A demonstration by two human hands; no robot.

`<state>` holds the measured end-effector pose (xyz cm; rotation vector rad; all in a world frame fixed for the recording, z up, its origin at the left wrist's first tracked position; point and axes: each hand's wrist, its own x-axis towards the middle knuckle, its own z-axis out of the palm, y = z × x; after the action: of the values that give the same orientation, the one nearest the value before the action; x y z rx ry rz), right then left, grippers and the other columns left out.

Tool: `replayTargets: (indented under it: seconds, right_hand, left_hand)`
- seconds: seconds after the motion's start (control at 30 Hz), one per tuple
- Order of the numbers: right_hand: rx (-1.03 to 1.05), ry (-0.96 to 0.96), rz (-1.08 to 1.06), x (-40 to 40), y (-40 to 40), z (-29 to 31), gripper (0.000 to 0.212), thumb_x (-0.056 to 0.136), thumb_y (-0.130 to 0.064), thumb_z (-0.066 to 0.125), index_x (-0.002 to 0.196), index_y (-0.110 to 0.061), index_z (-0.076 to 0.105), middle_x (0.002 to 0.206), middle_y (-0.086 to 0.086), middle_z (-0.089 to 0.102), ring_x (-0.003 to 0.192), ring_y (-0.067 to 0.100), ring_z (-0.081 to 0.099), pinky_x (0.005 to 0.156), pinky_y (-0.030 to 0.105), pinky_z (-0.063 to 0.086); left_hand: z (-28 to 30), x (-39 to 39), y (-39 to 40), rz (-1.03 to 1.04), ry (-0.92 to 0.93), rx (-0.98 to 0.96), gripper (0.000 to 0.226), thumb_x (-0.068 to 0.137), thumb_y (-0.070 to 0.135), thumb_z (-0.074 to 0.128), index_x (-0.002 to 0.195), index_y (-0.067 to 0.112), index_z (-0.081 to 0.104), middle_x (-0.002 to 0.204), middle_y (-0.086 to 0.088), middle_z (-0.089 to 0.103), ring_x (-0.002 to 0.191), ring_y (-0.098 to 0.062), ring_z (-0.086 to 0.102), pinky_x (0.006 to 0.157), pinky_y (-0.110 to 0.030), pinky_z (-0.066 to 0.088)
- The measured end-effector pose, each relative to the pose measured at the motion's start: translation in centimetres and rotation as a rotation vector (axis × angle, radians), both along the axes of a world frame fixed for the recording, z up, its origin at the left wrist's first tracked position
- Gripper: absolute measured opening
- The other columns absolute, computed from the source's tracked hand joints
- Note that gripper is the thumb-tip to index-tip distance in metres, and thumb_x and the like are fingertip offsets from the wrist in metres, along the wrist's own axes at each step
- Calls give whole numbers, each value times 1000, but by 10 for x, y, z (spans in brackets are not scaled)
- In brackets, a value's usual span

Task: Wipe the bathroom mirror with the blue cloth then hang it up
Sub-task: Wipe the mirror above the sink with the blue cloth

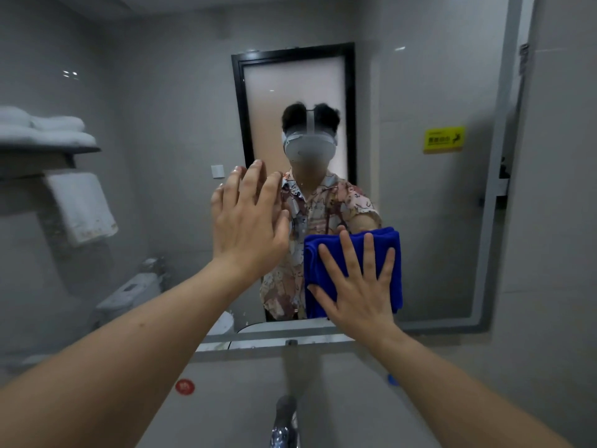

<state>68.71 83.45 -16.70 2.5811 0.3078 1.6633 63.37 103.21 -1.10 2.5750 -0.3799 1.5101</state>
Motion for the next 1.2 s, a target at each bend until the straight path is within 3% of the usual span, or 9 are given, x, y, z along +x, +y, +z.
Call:
replayTargets:
  seconds: [0.2,0.6,0.93,1.2]
  right_hand:
    - [30,-52,38,7,26,82,83,98,-74,28,167,-33,6,175,8,-4,159,43,-5,121,71,-7]
    - [94,-160,4,14,80,248,80,98,-77,19,166,-35,9,175,5,5,159,42,2,122,71,0]
    - [170,-164,-22,15,89,238,79,100,-76,19,166,-34,6,175,5,6,159,42,3,122,71,3]
    - [167,-124,-28,16,108,150,80,100,-75,23,167,-33,5,175,6,4,159,41,0,122,72,1]
  left_hand:
    - [8,1,3,-20,-43,4,60,91,41,49,147,22,42,160,-8,33,148,-31,24,119,-54,21]
    - [39,5,57,18,-127,-38,59,89,44,43,143,20,45,155,-10,39,143,-35,31,114,-55,27]
    - [38,5,90,-7,-132,-83,59,89,43,47,143,18,47,153,-10,41,142,-35,32,114,-54,27]
    - [14,6,117,-45,-80,-67,59,91,39,54,145,19,46,158,-10,36,146,-34,27,117,-56,23]
